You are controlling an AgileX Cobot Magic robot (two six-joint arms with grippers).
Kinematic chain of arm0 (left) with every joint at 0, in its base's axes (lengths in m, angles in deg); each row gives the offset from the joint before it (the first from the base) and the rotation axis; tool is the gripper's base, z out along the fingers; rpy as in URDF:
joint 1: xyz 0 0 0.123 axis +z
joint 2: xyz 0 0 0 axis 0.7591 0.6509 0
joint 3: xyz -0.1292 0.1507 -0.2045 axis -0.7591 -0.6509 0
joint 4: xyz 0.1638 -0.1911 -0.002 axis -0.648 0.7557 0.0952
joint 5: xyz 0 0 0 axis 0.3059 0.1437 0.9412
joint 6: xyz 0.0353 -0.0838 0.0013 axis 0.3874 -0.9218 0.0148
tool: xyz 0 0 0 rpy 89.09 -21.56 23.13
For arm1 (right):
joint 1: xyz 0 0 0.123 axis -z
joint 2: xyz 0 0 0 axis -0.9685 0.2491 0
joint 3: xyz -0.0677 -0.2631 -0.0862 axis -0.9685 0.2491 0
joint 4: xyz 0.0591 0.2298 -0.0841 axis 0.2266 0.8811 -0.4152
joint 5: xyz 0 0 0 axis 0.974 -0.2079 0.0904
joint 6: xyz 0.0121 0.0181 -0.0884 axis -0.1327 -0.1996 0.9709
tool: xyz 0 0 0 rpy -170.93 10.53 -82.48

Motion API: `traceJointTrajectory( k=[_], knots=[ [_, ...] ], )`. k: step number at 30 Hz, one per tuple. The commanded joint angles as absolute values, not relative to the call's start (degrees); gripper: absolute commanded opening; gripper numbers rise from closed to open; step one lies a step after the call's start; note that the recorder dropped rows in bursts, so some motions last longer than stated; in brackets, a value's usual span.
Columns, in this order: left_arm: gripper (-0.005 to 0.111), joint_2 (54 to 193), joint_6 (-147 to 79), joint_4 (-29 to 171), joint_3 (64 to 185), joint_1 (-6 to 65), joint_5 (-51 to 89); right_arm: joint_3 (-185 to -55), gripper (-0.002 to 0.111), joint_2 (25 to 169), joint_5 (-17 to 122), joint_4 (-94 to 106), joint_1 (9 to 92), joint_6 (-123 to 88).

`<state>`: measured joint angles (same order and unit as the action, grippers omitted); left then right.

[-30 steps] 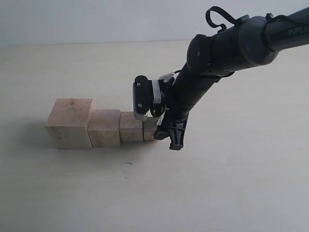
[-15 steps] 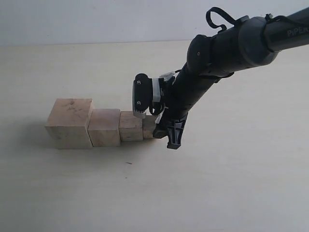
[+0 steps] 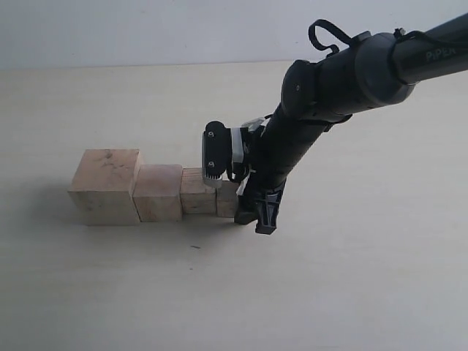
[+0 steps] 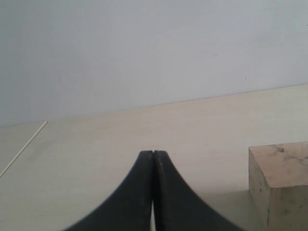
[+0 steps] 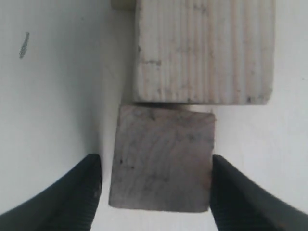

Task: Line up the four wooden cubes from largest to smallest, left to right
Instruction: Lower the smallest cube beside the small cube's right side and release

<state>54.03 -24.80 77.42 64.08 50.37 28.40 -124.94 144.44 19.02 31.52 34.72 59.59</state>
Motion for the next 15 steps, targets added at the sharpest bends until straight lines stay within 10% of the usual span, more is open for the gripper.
traceJointTrajectory(
  k=[1, 15],
  knots=[
    [0.000, 53.6, -24.9, 77.5, 64.1, 50.4, 28.2, -124.7, 0.068, 144.8, 19.9, 31.1, 34.6, 59.8],
    [0.000, 53.6, -24.9, 77.5, 64.1, 50.4, 28.2, -124.7, 0.072, 131.3, 20.5, 27.9, 34.7, 45.7]
  ],
)
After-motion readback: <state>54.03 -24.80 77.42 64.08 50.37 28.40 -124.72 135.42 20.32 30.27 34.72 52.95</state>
